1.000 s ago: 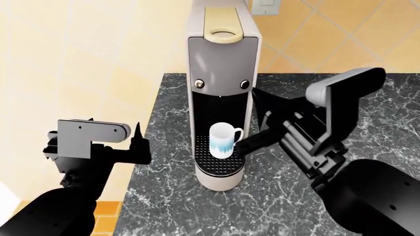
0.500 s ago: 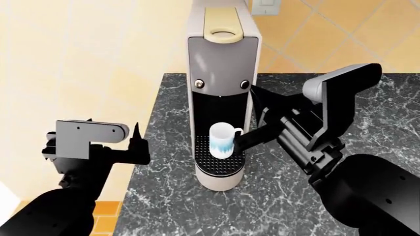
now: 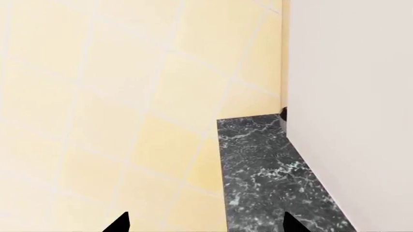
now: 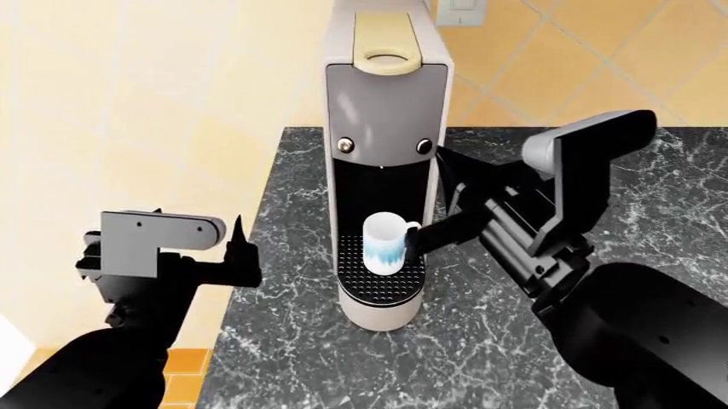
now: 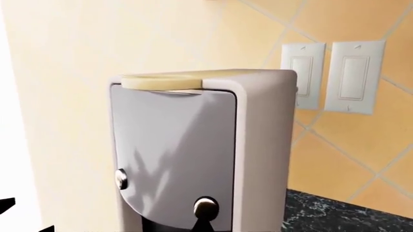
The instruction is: Press the button on the coffee machine to serve coffee.
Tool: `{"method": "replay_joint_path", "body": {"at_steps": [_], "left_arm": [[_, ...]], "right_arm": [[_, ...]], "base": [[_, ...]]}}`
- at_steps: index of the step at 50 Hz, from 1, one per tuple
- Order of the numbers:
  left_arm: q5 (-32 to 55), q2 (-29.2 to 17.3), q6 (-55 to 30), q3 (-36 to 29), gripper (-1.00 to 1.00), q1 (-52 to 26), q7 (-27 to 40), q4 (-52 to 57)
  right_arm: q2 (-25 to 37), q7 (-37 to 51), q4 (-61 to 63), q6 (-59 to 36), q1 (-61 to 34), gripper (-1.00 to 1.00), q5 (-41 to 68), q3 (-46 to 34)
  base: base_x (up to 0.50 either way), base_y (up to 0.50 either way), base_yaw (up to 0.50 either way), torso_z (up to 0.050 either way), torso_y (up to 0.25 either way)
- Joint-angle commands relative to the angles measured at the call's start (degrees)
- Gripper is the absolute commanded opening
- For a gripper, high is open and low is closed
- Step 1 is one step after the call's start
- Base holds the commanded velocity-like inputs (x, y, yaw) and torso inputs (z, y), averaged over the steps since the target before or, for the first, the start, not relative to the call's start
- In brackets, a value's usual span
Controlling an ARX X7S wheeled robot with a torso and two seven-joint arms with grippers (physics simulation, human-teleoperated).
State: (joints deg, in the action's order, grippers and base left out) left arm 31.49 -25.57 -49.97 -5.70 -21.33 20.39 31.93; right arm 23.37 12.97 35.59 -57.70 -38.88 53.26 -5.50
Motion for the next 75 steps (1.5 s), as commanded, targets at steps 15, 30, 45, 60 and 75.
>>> {"method": "replay_joint_path", "body": {"at_steps": [15, 30, 45, 60, 75], "left_arm": [[0.14, -0.40, 0.84, 0.03, 1.00, 0.48, 0.00, -0.39], [0.47, -0.61, 0.84, 0.02, 1.00, 0.11, -0.01, -0.58], [0.67, -0.90, 1.36, 0.32, 1.00, 0.79, 0.04, -0.66], [0.43, -0.74, 1.76, -0.18, 1.00, 0.84, 0.32, -1.03], [0.41, -0.95, 2.17, -0.46, 1.00, 0.90, 0.23, -1.39]], "right_arm": [[-0.21, -2.26, -4.14, 2.50, -0.47, -1.00, -2.00, -2.40], [-0.67, -3.03, -5.98, 3.49, -1.42, -1.00, -2.75, -3.81], [-0.93, -3.62, -7.88, 4.91, -1.90, -1.00, -3.72, -4.62], [-0.66, -3.57, -7.85, 5.52, -1.10, -1.00, -3.56, -4.83], [1.27, -0.12, -2.48, 3.46, 1.07, -1.00, -0.29, -2.17]], "base": [[0.00, 0.00, 0.00, 0.000, 0.000], [0.00, 0.00, 0.00, 0.000, 0.000], [0.00, 0.00, 0.00, 0.000, 0.000], [0.00, 0.00, 0.00, 0.000, 0.000], [0.00, 0.00, 0.00, 0.000, 0.000]]}}
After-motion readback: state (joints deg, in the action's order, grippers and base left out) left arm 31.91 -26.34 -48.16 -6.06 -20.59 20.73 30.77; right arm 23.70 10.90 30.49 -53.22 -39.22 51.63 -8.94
